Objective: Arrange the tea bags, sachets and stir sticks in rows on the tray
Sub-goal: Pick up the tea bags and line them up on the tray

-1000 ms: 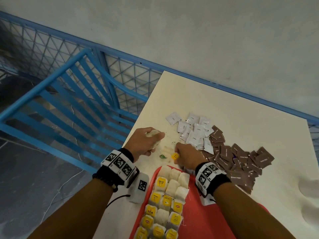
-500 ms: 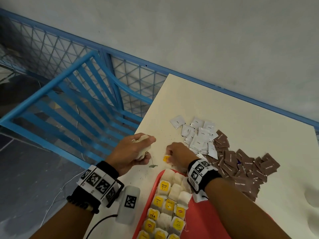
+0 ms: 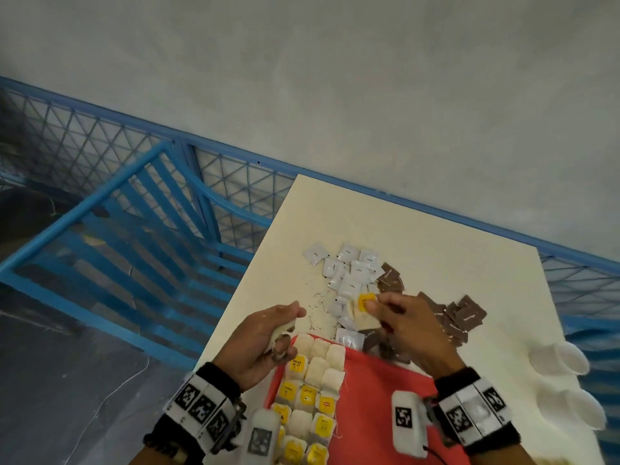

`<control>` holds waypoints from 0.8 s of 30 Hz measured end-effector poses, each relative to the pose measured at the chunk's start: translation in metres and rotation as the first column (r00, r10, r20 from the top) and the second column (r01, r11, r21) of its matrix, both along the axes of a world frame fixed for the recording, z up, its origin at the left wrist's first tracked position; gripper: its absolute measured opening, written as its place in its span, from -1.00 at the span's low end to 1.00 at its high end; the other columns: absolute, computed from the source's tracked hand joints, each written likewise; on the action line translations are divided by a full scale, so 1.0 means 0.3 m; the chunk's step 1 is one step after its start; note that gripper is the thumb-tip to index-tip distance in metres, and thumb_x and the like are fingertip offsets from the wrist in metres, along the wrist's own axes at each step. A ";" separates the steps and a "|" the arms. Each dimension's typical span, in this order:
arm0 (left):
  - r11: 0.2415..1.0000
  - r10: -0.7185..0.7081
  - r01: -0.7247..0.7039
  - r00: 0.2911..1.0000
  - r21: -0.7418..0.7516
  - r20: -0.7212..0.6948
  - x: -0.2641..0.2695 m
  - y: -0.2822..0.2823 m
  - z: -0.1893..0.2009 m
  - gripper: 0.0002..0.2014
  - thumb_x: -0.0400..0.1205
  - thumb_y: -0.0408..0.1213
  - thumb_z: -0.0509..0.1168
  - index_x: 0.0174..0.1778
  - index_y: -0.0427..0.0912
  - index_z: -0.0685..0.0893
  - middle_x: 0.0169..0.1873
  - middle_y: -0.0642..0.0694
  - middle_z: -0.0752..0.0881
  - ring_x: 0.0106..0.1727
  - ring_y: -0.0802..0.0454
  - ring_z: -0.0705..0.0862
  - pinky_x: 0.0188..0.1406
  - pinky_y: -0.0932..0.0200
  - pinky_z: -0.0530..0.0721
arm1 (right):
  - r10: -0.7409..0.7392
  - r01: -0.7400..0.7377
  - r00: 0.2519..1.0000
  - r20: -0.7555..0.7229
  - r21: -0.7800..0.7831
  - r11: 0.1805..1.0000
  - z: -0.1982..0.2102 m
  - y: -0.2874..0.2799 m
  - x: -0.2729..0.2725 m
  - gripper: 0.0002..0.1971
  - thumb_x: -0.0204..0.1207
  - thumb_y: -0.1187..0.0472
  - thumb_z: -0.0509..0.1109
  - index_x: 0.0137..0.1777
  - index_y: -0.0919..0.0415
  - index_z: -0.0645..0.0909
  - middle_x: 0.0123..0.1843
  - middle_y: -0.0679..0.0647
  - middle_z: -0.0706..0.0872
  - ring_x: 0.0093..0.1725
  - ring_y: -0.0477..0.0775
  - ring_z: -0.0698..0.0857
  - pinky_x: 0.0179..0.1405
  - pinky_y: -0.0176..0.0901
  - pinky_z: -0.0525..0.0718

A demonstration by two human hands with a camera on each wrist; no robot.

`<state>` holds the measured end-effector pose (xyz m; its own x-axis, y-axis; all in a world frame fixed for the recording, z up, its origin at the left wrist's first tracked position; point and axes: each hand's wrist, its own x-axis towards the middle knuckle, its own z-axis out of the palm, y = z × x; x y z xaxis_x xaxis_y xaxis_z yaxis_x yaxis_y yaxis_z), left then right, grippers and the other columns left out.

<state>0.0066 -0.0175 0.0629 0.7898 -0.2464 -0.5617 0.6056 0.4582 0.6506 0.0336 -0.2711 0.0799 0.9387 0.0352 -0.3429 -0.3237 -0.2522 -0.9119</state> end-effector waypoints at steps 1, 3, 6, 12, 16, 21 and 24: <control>0.999 -0.023 0.023 0.999 0.032 0.022 -0.019 -0.029 0.002 -0.55 0.48 -0.05 0.48 0.09 -0.36 0.71 -0.38 -0.08 0.52 -0.64 0.12 0.36 -0.51 0.20 0.60 | 0.004 -0.002 1.000 -0.021 0.076 0.997 0.008 0.008 -0.042 -0.85 0.51 0.13 0.54 -0.10 0.23 0.80 -0.45 0.06 0.57 -0.45 0.02 0.54 -0.50 -0.22 0.50; 0.993 -0.092 0.086 0.993 0.085 0.075 -0.064 -0.113 0.034 -0.50 0.46 0.04 0.49 0.05 -0.37 0.71 -0.37 -0.09 0.59 -0.62 0.09 0.36 -0.49 0.18 0.59 | -0.001 -0.001 1.000 0.013 0.122 0.993 0.039 0.016 -0.137 -0.80 0.48 0.08 0.54 -0.12 0.25 0.79 -0.40 0.10 0.58 -0.39 0.06 0.53 -0.38 -0.20 0.51; 0.979 -0.177 0.160 0.974 0.124 0.141 -0.123 -0.217 0.071 -0.58 0.54 0.03 0.46 -0.08 -0.32 0.62 -0.57 -0.06 0.54 -0.65 0.07 0.38 -0.43 0.16 0.54 | -0.056 0.038 0.994 0.095 0.186 0.982 0.056 0.026 -0.250 -0.80 0.52 0.13 0.52 -0.14 0.29 0.78 -0.39 0.09 0.61 -0.40 -0.02 0.51 -0.37 -0.29 0.49; 0.986 -0.170 0.166 0.969 0.034 0.178 -0.200 -0.279 0.085 -0.75 0.59 -0.18 0.43 -0.17 -0.28 0.56 -0.61 -0.13 0.50 -0.68 0.08 0.43 -0.44 0.19 0.47 | -0.216 0.183 0.975 0.048 0.376 0.908 0.058 -0.003 -0.391 -0.80 0.47 0.10 0.52 -0.05 0.22 0.82 -0.22 0.17 0.71 -0.24 0.09 0.55 -0.24 -0.19 0.58; 0.985 -0.131 0.139 0.988 -0.102 0.087 -0.226 -0.291 0.073 -0.84 0.52 -0.33 0.40 -0.26 -0.26 0.54 -0.62 -0.16 0.41 -0.72 0.06 0.39 -0.55 0.18 0.56 | -0.309 0.235 0.937 0.165 0.357 0.904 0.073 -0.047 -0.456 -0.84 0.39 0.13 0.54 -0.06 0.11 0.84 -0.24 0.08 0.76 -0.27 0.00 0.58 -0.22 -0.20 0.60; 0.991 -0.090 0.095 0.995 -0.097 0.050 -0.262 -0.289 0.070 -0.88 0.50 -0.46 0.31 -0.26 -0.26 0.47 -0.45 -0.22 0.46 -0.78 0.10 0.32 -0.69 0.25 0.50 | -0.286 0.202 0.897 0.337 0.264 0.943 0.082 -0.067 -0.493 -0.94 0.43 0.31 0.54 -0.12 0.26 0.75 -0.17 0.12 0.82 -0.20 -0.05 0.72 -0.16 -0.32 0.66; 0.991 -0.130 0.130 0.988 0.002 0.083 -0.284 -0.247 0.074 -0.87 0.63 -0.55 0.19 -0.13 -0.26 0.55 -0.52 -0.16 0.51 -0.75 0.09 0.28 -0.68 0.26 0.43 | -0.257 0.191 0.909 0.328 0.221 0.956 0.047 -0.039 -0.494 -0.94 0.48 0.32 0.53 -0.10 0.25 0.70 -0.12 0.08 0.83 -0.13 -0.01 0.77 -0.10 -0.27 0.69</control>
<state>-0.0787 -0.0916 0.0852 0.7948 -0.3521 -0.4943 0.6041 0.3813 0.6998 -0.1145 -0.2828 0.0940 0.9871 -0.1604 0.0011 -0.0040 -0.0316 -0.9995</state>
